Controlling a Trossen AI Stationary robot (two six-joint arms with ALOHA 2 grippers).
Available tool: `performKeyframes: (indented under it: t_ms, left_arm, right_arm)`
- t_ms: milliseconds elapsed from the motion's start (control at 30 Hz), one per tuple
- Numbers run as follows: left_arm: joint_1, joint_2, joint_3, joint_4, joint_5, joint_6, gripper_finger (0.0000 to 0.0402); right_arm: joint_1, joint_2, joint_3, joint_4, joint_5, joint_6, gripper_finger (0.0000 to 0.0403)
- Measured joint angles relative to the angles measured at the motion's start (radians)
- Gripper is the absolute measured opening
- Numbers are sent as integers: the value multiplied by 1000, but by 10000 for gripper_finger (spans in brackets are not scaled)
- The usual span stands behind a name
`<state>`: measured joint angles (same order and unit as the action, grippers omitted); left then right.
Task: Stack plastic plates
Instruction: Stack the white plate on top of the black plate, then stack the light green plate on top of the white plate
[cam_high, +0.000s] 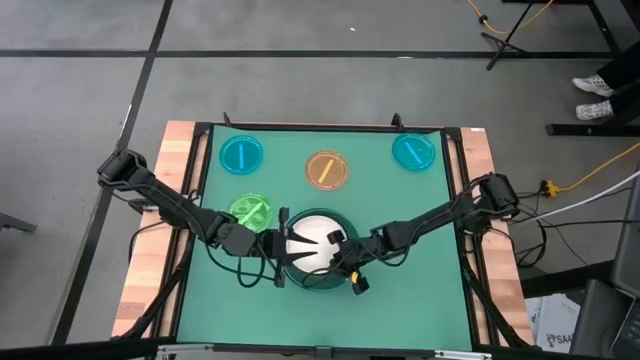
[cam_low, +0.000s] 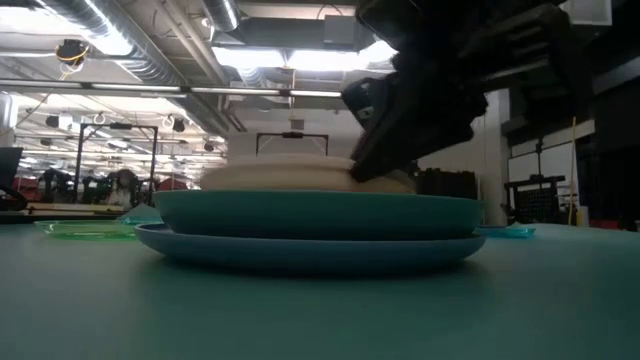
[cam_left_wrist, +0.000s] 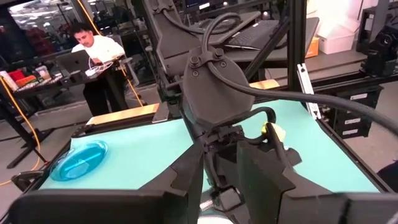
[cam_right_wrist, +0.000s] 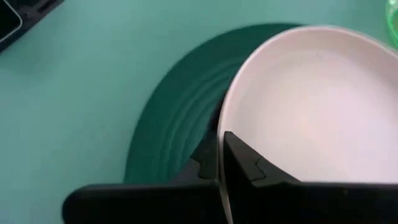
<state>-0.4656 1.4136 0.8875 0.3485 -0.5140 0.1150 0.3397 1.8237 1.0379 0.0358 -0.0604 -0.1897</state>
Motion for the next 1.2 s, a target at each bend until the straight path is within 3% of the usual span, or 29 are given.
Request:
performKeyframes:
  t_ms: [533,800,967,1200]
  left_arm:
    - [0,0,0,-18,3,-8,92]
    - [0,0,0,-18,4,-49,92]
    - [0,0,0,-20,4,-61,92]
    - [0,0,0,-33,29,-85,92]
  right_arm:
    - [-1,21,0,-9,26,34,2]
    - [-7,13,2,-31,47,77,83]
    - [-6,-66,54,-192,50,54,124]
    - [-5,-266,-10,-279,43,56,129]
